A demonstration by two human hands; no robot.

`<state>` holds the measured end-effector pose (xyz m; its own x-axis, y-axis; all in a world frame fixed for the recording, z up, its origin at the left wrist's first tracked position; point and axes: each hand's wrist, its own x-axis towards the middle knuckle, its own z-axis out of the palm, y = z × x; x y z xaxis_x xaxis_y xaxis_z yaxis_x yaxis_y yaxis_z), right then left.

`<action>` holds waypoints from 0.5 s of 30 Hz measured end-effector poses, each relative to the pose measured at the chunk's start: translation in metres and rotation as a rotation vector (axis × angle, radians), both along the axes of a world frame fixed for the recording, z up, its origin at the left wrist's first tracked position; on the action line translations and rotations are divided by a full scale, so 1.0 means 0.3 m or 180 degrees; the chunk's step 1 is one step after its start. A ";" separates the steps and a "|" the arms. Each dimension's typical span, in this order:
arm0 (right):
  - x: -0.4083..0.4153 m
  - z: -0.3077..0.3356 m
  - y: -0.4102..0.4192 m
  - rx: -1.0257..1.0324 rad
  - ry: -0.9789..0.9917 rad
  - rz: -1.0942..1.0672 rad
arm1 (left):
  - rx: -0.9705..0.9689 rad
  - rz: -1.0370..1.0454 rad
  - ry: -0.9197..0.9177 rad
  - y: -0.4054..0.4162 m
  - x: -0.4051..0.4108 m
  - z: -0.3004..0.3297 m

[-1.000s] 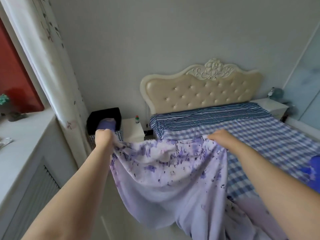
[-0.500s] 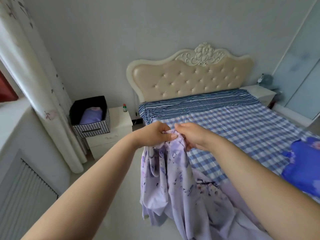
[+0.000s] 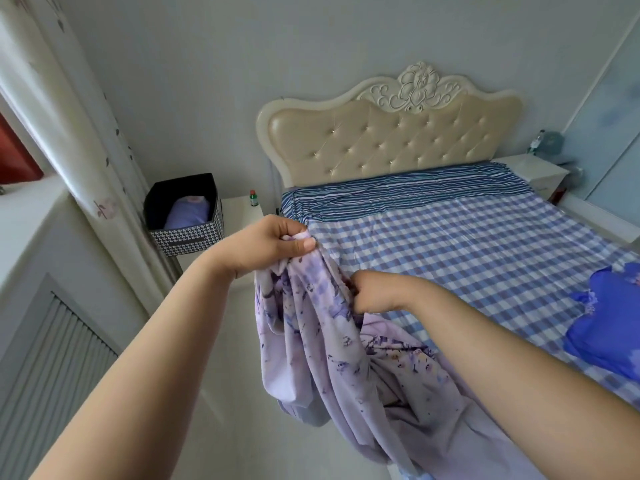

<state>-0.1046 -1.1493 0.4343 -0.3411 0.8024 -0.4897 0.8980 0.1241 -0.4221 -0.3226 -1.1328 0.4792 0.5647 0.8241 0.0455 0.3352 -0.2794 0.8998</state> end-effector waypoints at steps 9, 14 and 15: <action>0.201 -0.159 -0.004 0.0712 -0.1272 -0.0517 | 0.0733 0.2118 -0.0304 0.008 -0.212 0.033; 0.274 -0.134 0.034 0.1820 0.0690 -0.1673 | -0.0027 0.1410 -0.0805 -0.021 -0.277 0.045; 0.264 -0.140 0.030 0.1669 0.0739 -0.1766 | -0.0263 0.1092 -0.0940 -0.027 -0.277 0.044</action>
<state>-0.0253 -1.1403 0.3922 0.1287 0.9911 0.0333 0.7832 -0.0810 -0.6165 -0.4058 -1.1409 0.4924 0.2314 0.9687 0.0899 0.1216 -0.1205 0.9852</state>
